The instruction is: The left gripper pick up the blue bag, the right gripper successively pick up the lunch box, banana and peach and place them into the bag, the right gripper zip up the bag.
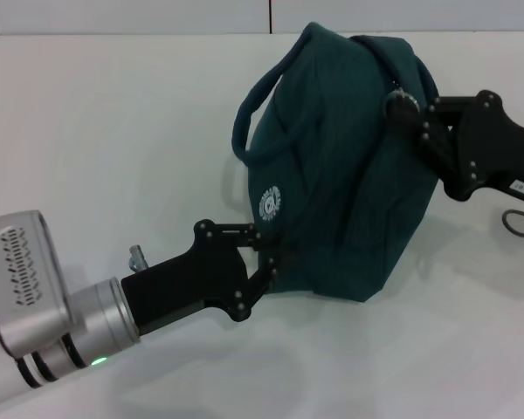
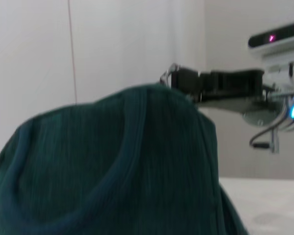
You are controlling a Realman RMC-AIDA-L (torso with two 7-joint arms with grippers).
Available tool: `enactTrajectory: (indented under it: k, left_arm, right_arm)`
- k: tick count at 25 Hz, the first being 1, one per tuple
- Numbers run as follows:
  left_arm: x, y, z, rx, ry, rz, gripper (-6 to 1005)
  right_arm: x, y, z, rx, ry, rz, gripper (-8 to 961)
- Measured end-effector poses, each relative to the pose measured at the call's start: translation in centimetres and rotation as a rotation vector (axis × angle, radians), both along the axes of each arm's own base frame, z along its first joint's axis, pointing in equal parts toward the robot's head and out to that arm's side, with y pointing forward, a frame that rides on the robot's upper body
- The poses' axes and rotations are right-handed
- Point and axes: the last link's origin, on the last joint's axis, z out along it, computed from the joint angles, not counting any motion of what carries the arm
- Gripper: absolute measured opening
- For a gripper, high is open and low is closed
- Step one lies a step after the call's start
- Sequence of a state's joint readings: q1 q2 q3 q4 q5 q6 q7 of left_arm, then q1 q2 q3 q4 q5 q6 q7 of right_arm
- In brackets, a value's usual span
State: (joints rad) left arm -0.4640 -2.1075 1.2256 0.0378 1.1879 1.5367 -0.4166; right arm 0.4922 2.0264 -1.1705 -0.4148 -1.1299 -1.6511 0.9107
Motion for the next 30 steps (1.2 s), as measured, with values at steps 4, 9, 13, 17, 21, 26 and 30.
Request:
enactTrajectory:
  k: [4,9,13,17,21,26,30]
  left_arm:
    - [0.8,-0.3,0.5,-0.003,-0.062,-0.034,180]
    - [1.8,-0.2,1.4,-0.004,-0.144,-0.052,214]
    - [2.5,0.6,1.6,-0.049,-0.194,-0.024,363]
    - [3.2,1.7,1.6,-0.104,-0.226,0.018,554]
    - [3.6,2.4,1.5,-0.111,-0.245,0.050,597]
    - [3.8,2.7,1.7,-0.105,-0.263,0.058,545]
    - [3.9,2.8,1.8,-0.095,-0.262,0.050,456]
  right_arm:
    - [-0.1,-0.4,-0.1,-0.002,0.002,0.021,15]
    - [-0.1,-0.5,-0.1,-0.003,0.005,0.032,15]
    - [-0.3,-0.6,-0.3,-0.001,0.000,0.046,15]
    - [-0.4,-0.6,-0.5,0.009,0.003,0.053,15]
    - [-0.6,-0.6,-0.7,0.013,0.003,0.059,15]
    - [-0.6,-0.7,-0.7,0.010,0.002,0.058,15]
    - [-0.4,-0.8,-0.8,0.010,0.001,0.051,14]
